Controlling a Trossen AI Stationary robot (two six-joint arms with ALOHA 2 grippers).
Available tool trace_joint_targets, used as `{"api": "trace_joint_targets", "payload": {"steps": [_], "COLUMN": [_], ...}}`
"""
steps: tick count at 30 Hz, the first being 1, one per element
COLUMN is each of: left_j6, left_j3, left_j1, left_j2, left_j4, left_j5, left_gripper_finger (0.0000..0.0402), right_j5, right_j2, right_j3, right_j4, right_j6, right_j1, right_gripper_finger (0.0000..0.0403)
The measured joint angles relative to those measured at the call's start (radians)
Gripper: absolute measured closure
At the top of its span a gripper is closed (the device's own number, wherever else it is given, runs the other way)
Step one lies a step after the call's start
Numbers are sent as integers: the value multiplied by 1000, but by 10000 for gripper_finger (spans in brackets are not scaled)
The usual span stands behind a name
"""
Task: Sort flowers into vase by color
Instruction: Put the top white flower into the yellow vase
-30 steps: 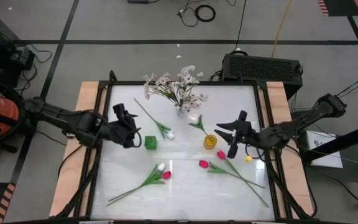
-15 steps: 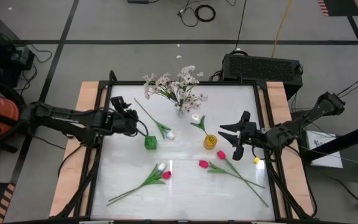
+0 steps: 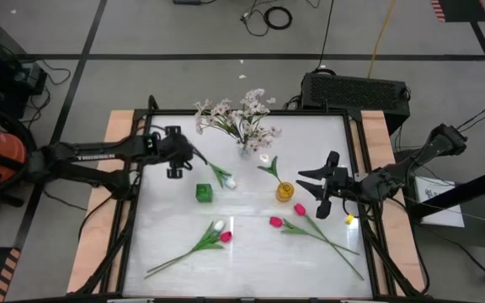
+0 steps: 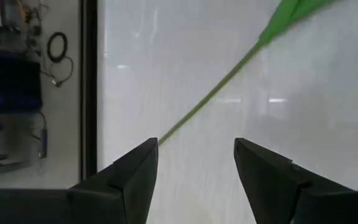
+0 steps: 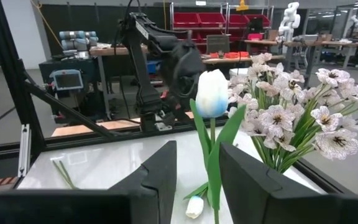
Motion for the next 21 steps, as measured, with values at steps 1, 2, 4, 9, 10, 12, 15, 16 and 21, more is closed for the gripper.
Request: {"api": "trace_joint_targets", "payload": {"steps": [1, 2, 4, 9, 10, 12, 15, 16, 21], "left_j6": [6, 9, 15, 114, 140, 182, 235, 251, 345], "left_j3": [0, 0, 0, 0, 0, 0, 0, 0, 0], "left_j1": [18, 33, 54, 73, 79, 93, 116, 124, 175], "left_j2": [12, 26, 57, 164, 186, 227, 275, 289, 353], "left_j4": [4, 4, 7, 73, 87, 123, 158, 167, 219], "left_j5": [12, 25, 56, 80, 79, 80, 84, 91, 174], "left_gripper_finger": [183, 183, 183, 183, 183, 183, 183, 183, 183], "right_j5": [0, 0, 0, 0, 0, 0, 0, 0, -1], "right_j2": [0, 0, 0, 0, 0, 0, 0, 0, 0], "right_j3": [0, 0, 0, 0, 0, 0, 0, 0, 0], "right_j4": [0, -1, 0, 0, 0, -1, -1, -1, -6], "right_j6": [-2, -4, -4, -4, -4, -4, -6, -8, -6], "right_j1": [0, 0, 0, 0, 0, 0, 0, 0, 0], "right_gripper_finger": [291, 291, 291, 291, 291, 291, 291, 291, 291]}}
